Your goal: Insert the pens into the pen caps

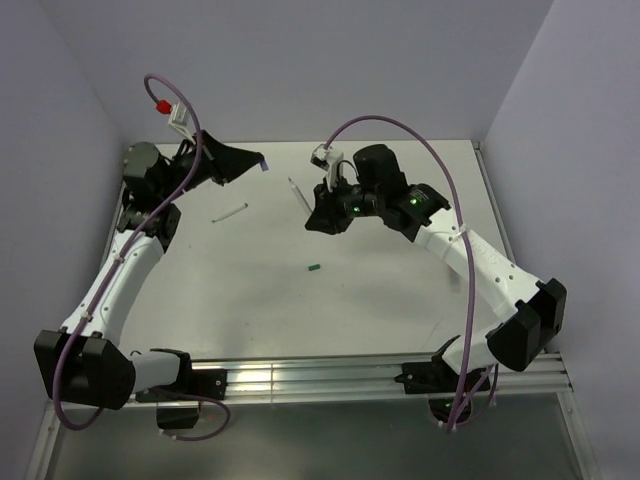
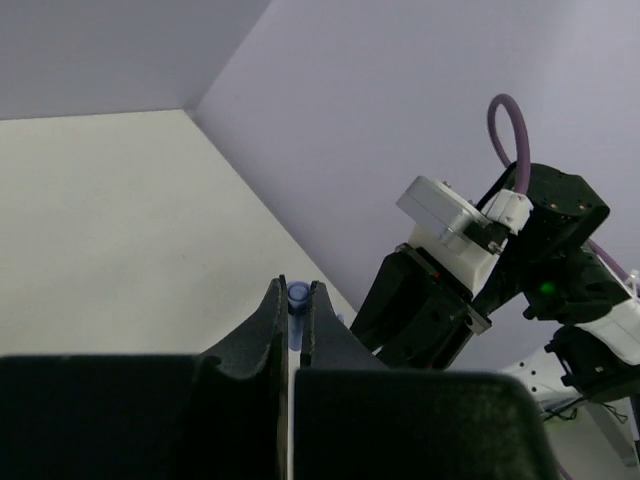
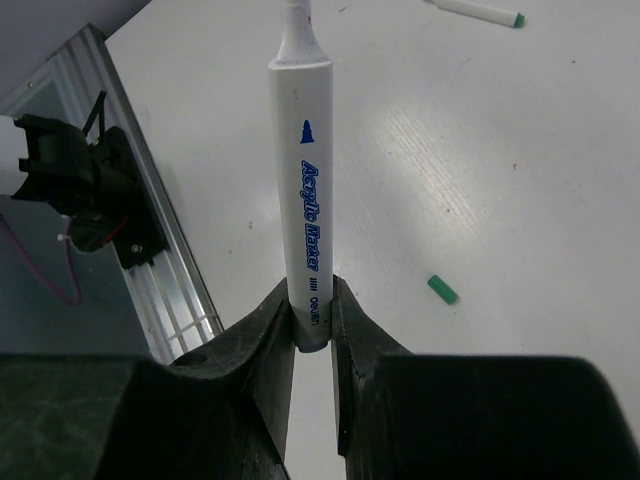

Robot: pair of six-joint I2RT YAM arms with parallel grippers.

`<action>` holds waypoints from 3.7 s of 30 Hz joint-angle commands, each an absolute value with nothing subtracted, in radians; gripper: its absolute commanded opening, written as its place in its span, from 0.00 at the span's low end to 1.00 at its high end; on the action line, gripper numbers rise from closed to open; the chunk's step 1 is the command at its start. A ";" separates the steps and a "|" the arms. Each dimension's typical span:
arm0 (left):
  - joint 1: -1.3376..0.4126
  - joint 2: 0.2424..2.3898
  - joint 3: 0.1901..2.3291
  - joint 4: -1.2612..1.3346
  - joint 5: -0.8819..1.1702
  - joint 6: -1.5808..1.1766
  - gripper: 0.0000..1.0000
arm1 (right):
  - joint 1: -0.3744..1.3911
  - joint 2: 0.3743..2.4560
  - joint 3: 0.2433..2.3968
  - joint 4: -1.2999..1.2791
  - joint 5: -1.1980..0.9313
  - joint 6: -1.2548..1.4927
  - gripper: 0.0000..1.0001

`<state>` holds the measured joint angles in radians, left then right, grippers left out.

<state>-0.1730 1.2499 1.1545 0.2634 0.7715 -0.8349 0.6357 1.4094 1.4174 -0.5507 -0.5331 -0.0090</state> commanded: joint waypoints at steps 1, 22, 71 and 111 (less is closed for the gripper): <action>-0.164 1.200 1.068 0.597 0.836 -1.039 0.00 | 0.652 1.419 1.479 -0.496 -0.515 0.046 0.00; -0.173 1.226 0.962 0.821 0.818 -1.203 0.00 | 0.710 1.430 1.488 -0.512 -0.589 0.021 0.00; -0.219 1.238 0.910 0.867 0.815 -1.242 0.00 | 0.710 1.422 1.476 -0.515 -0.591 0.028 0.00; -0.294 1.238 0.878 0.762 0.811 -1.141 0.00 | 0.663 1.419 1.500 -0.514 -0.655 0.048 0.00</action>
